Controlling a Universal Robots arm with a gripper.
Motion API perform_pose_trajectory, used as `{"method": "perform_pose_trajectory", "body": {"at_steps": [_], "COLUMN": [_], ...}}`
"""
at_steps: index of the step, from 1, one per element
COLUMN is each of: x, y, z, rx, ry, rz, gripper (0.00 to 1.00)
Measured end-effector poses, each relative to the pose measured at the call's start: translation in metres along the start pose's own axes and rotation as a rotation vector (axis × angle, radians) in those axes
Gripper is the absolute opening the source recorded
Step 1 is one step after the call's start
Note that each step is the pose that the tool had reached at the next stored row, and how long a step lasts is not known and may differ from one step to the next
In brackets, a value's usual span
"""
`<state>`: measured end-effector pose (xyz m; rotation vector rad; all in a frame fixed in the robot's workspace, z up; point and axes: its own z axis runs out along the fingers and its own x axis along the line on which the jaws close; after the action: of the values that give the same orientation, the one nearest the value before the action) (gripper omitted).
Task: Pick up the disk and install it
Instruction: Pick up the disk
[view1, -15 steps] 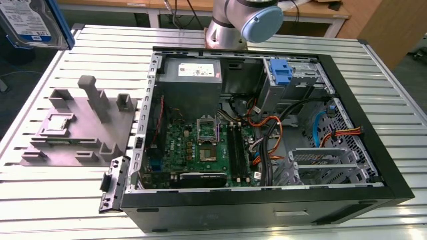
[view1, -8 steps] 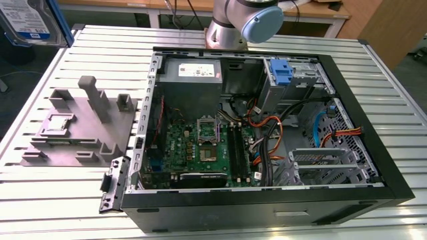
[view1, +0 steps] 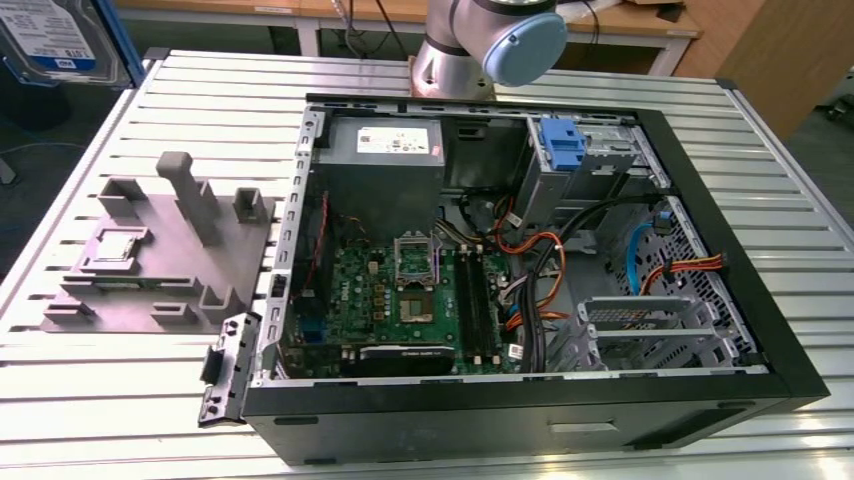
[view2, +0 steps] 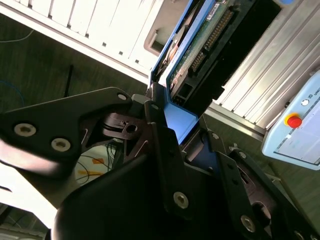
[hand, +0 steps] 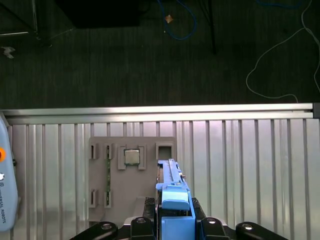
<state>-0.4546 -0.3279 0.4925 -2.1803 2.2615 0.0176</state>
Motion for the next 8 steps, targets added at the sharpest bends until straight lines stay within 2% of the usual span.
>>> {"method": "perform_pose_trajectory", "body": {"at_steps": [8], "x": [-0.0001], "y": [0.0001], "z": [-0.0097], "rx": [0.0], "ry": [0.0], "rz": [0.0], "gripper": [0.36]}}
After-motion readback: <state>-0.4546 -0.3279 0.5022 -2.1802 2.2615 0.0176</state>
